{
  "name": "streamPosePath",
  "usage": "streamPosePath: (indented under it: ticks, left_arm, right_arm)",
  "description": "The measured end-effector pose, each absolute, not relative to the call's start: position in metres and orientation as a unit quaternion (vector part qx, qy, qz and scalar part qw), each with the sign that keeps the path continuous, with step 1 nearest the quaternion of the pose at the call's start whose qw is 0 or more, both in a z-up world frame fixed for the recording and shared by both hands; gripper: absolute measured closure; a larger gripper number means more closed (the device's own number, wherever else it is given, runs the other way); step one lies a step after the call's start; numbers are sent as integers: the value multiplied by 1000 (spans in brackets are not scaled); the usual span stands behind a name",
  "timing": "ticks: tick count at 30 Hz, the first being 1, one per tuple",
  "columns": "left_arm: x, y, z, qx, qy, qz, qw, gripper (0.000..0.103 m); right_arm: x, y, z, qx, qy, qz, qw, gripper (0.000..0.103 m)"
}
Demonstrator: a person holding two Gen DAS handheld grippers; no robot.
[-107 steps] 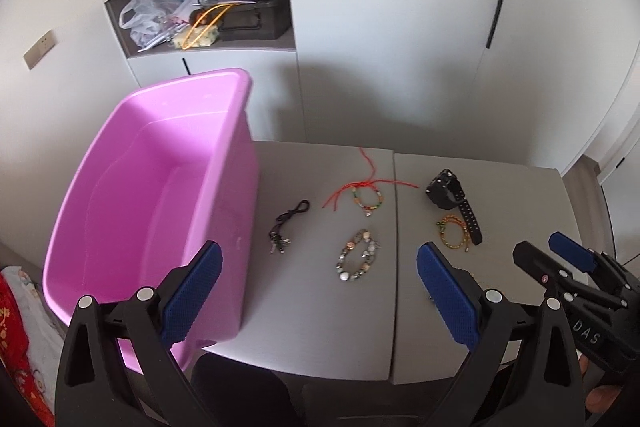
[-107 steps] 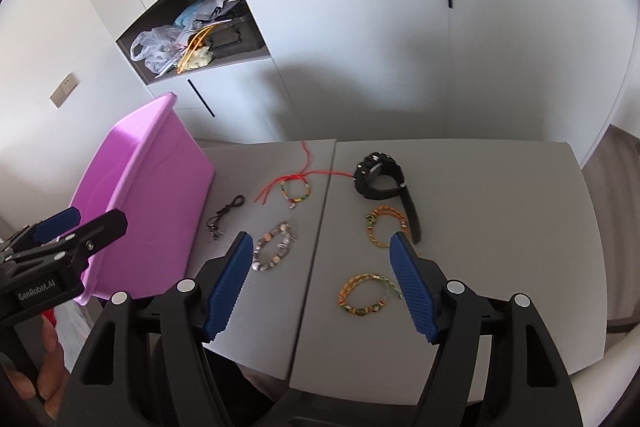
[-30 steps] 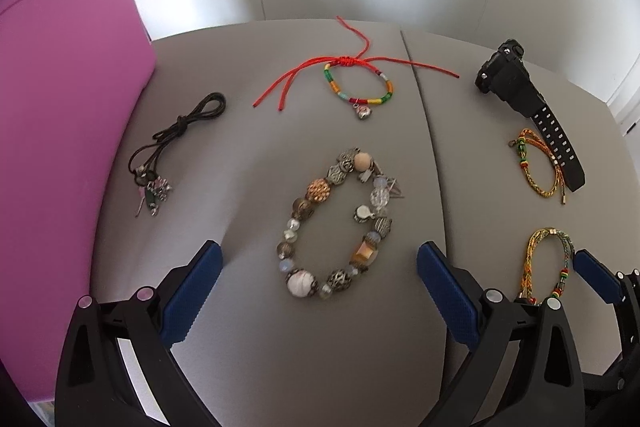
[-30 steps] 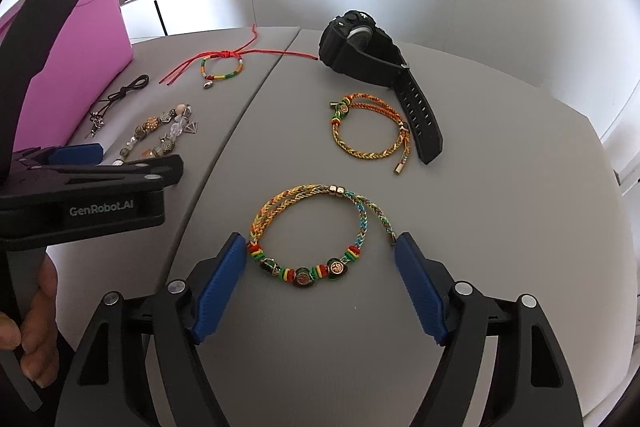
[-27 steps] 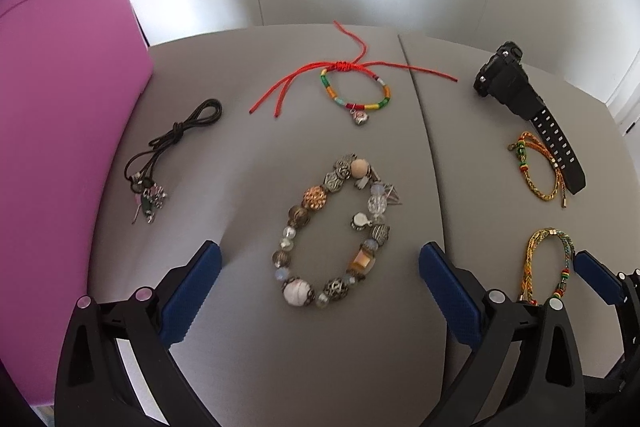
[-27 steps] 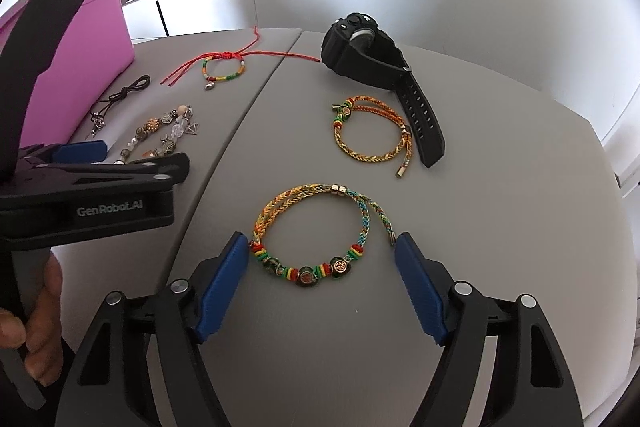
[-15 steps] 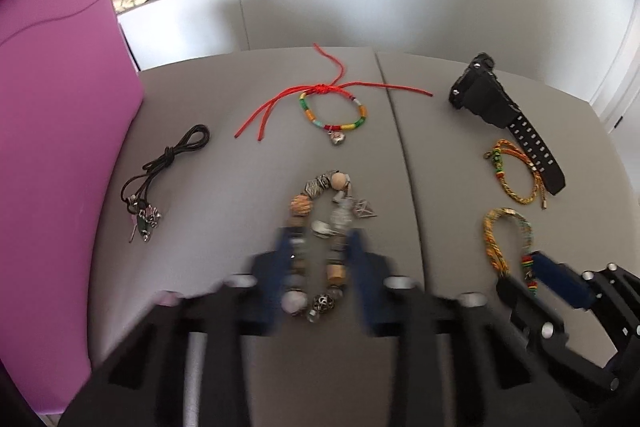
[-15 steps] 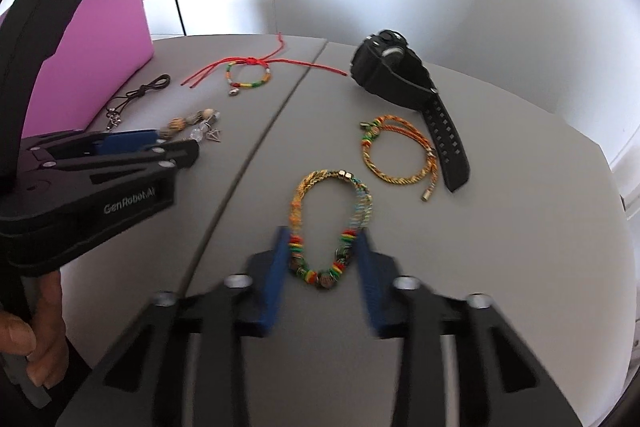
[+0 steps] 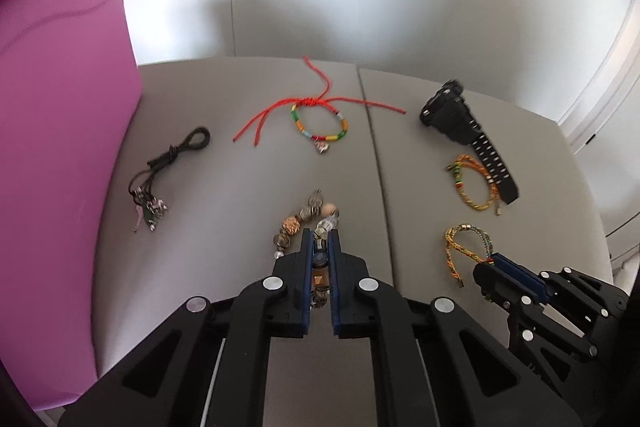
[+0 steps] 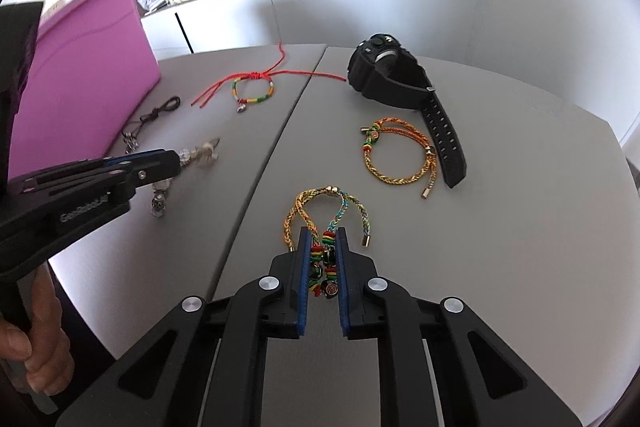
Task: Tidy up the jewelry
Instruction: 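Grasp stone-bead bracelet with left tool while right tool grasps braided bead bracelet, then carry both bracelets over the pink tub and open both tools to drop them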
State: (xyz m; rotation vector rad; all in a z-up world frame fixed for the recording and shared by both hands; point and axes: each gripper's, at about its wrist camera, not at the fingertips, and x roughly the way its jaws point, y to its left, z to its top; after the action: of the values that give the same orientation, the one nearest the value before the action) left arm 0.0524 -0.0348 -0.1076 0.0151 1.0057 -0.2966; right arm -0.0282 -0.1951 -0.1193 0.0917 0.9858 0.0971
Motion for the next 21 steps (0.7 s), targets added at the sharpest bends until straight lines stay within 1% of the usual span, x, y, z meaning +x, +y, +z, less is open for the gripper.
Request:
streamPosePath:
  ticks: [12, 21]
  left_arm:
    - [30, -28, -67, -3, 459, -150, 876, 96]
    - [12, -15, -15, -22, 426, -148, 892, 96]
  right_arm:
    - [-39, -197, -86, 64, 452, 46, 888, 91]
    - [-51, -185, -34, 70, 407, 64, 908, 91]
